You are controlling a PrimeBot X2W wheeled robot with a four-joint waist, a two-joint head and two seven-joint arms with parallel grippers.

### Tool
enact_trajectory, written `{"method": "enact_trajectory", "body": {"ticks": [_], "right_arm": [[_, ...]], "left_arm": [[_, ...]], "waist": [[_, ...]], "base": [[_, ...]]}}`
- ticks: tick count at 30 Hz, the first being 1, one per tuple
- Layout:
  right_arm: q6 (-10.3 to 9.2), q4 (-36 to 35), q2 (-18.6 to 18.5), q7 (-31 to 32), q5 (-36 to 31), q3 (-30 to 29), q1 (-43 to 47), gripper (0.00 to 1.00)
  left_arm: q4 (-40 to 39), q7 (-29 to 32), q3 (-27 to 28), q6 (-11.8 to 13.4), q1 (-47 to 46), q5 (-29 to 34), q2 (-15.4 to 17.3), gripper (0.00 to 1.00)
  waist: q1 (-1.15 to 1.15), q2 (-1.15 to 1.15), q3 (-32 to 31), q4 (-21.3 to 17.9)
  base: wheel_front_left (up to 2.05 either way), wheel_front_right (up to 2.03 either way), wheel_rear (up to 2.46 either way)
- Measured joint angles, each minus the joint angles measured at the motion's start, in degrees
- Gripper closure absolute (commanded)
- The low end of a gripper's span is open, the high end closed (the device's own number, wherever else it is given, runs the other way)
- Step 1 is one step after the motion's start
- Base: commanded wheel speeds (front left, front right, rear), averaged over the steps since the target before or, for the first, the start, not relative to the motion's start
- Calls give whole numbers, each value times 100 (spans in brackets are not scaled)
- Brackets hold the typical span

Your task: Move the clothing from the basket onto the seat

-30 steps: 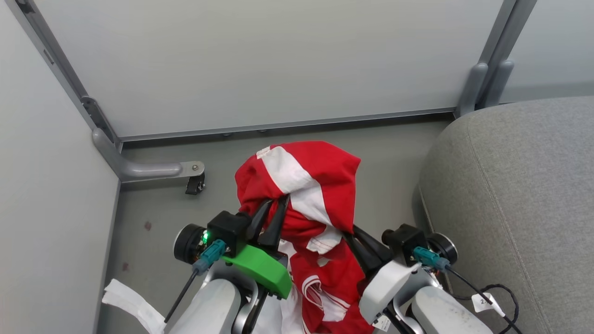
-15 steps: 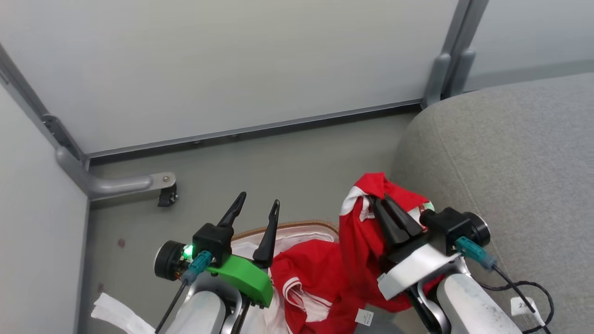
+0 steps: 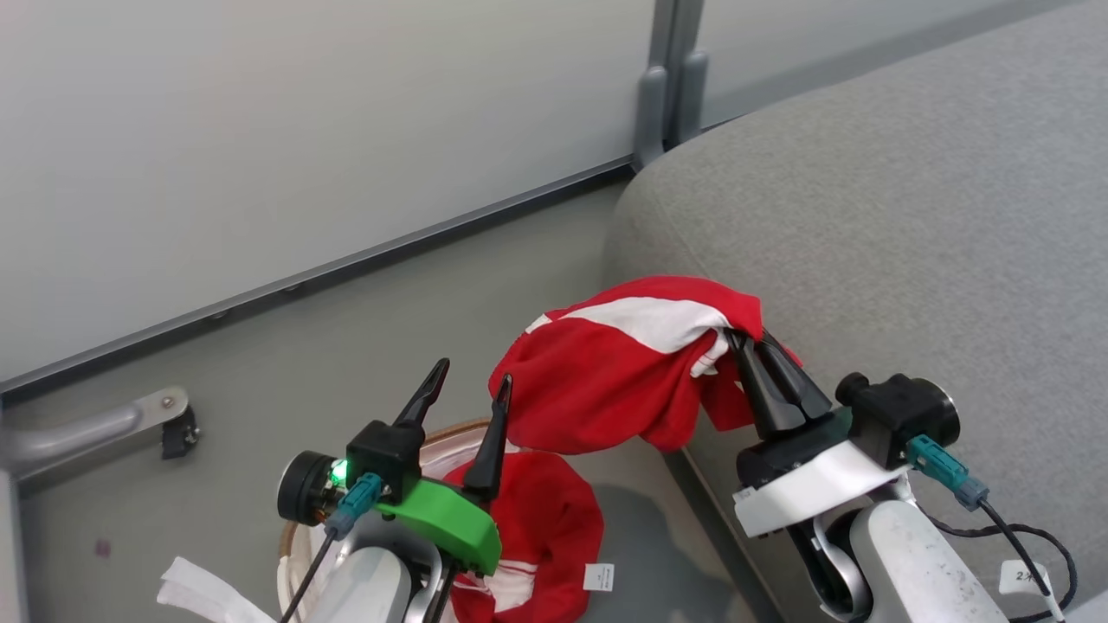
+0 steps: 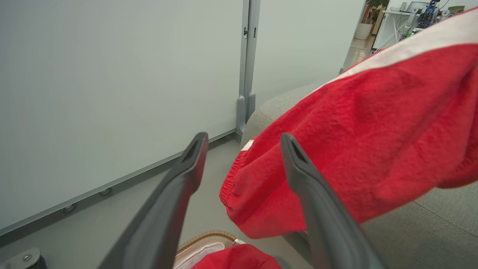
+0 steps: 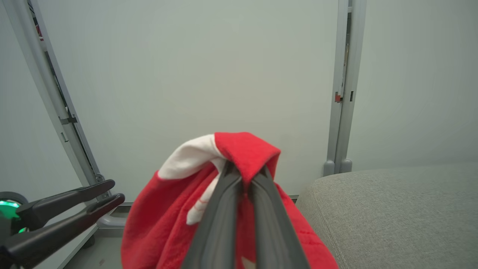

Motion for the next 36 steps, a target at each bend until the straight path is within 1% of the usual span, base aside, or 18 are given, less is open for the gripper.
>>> {"method": "enact_trajectory", "body": {"ticks": [6, 9, 15, 20, 24, 27, 31, 36], "right_arm": [[0, -208, 0, 0, 57, -91, -16, 100], [0, -410, -2, 0, 58, -323, -16, 100], [0, -695, -5, 0, -104, -759, -25, 100], [0, -672, -40, 0, -453, -970, -392, 100], [0, -425, -240, 0, -604, -1037, -1046, 100], [0, -123, -391, 0, -699, -1044, -1640, 100], [0, 288, -671, 0, -904, -1230, -2327, 100], [0, 868, -949, -1, -1187, -1510, -3166, 100]], "left_arm": [[-65, 0, -23, -34, -7, 59, -1, 0], [-69, 0, -176, -77, -57, 64, -3, 0], [-32, 0, -398, -129, -247, 41, -5, 0], [-31, 0, -541, -136, -350, 2, -7, 0], [-30, 0, -538, -142, -470, 177, -2, 0], [-65, 0, -547, -143, -532, 277, 69, 0], [-123, 0, -711, -158, -788, 387, 185, 0], [-183, 0, -1014, -159, -1144, 389, 354, 0]], "waist": [[0, 0, 82, -611], [0, 0, 148, -896], [0, 0, 366, -1211], [0, 0, 582, -1328], [0, 0, 837, -1358], [0, 0, 1065, -1361], [0, 0, 1413, -1286], [0, 0, 1890, -1075]], "base": [[0, 0, 0], [0, 0, 0], [0, 0, 0], [0, 0, 0], [0, 0, 0], [0, 0, 0], [0, 0, 0], [0, 0, 0]]}}
